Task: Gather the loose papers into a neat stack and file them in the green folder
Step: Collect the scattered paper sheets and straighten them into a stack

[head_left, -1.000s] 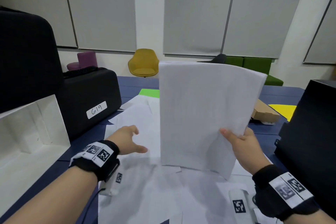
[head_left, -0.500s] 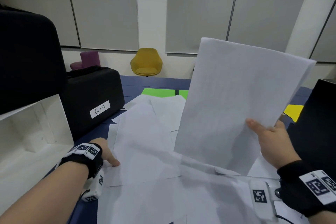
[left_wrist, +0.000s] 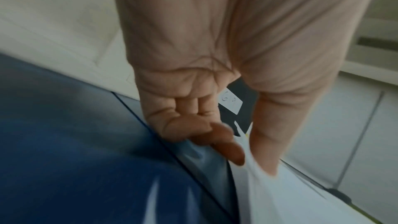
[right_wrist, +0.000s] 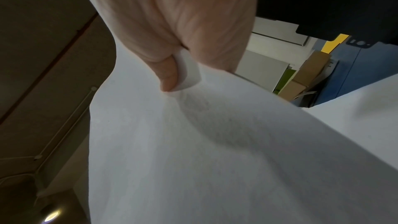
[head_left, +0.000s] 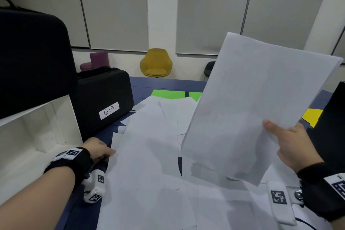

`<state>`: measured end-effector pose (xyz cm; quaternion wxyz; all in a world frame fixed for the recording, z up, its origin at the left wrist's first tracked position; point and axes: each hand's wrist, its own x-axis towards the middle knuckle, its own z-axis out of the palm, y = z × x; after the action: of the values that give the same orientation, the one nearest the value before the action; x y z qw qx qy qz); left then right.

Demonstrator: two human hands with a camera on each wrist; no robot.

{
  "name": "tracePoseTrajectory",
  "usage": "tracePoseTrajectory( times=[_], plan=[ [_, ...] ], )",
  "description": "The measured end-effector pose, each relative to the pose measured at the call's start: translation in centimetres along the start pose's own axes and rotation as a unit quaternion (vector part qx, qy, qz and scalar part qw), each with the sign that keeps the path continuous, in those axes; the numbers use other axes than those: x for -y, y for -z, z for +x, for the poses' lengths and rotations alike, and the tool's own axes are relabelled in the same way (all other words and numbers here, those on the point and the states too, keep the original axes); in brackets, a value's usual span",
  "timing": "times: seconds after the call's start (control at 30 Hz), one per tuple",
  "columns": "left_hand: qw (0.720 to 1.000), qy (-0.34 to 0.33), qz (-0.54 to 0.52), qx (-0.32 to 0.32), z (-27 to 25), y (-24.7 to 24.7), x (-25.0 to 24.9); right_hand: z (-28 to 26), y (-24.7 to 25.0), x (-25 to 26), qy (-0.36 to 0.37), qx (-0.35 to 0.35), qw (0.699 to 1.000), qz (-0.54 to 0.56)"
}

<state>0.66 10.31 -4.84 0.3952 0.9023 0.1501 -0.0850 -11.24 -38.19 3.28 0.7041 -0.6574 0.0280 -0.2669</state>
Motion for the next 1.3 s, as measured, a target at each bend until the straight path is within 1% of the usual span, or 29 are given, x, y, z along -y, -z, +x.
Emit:
tracePoseTrajectory(
  times=[0.07,0.13,0.2,0.27,0.3,0.47,0.53,0.6,0.63,0.83,0.97,1.03,1.1,1.2,1.3],
  plan=[
    [1.000,-0.002,-0.030,-0.004,0.0,-0.3,-0.1,0.1,0.0,0.3,0.008,0.007,1.000,0.010],
    [0.999,-0.004,-0.018,-0.027,0.3,-0.7,-0.7,0.3,-0.3,0.6,0.004,0.000,1.000,0.007],
    [0.997,0.014,0.076,-0.020,-0.1,-1.0,-1.8,0.4,-0.2,0.7,0.000,0.011,1.000,-0.001],
    [0.983,0.032,0.179,-0.013,-0.8,-1.7,-2.8,0.3,-0.5,1.2,0.001,0.034,0.999,-0.009],
    [0.978,0.033,0.206,-0.014,-0.9,-2.1,-3.2,0.2,-0.7,1.3,-0.001,0.046,0.999,-0.007],
    [0.964,0.059,0.260,-0.005,-0.7,-3.8,-4.6,0.7,-1.6,0.9,0.003,0.075,0.997,0.009],
    [0.954,0.059,0.293,-0.024,-0.5,-4.0,-5.0,0.9,-1.8,0.8,0.013,0.082,0.996,0.017],
    [0.939,0.046,0.335,-0.058,-0.7,-3.7,-5.2,1.0,-1.9,0.8,0.017,0.085,0.996,0.024],
    [0.937,0.037,0.339,-0.071,-0.6,-3.4,-5.1,1.0,-1.9,0.8,0.023,0.089,0.996,0.020],
    [0.956,-0.040,0.256,-0.135,-0.3,-0.3,-4.6,1.3,-1.7,0.4,0.015,0.094,0.995,0.017],
    [0.971,-0.102,0.140,-0.164,-1.3,1.4,-4.9,1.0,-1.8,0.5,0.004,0.102,0.995,0.009],
    [0.969,-0.142,0.086,-0.181,-2.1,1.9,-5.6,0.7,-2.0,0.7,-0.004,0.105,0.994,0.027],
    [0.965,-0.192,0.032,-0.178,-3.2,2.4,-6.6,0.5,-2.4,0.8,-0.001,0.112,0.993,0.041],
    [0.948,-0.270,-0.030,-0.166,-4.0,3.1,-8.0,0.3,-2.9,0.9,-0.010,0.108,0.993,0.052],
    [0.931,-0.325,-0.065,-0.154,-5.4,3.2,-9.8,0.2,-3.5,1.7,-0.028,0.115,0.991,0.057]
  ],
)
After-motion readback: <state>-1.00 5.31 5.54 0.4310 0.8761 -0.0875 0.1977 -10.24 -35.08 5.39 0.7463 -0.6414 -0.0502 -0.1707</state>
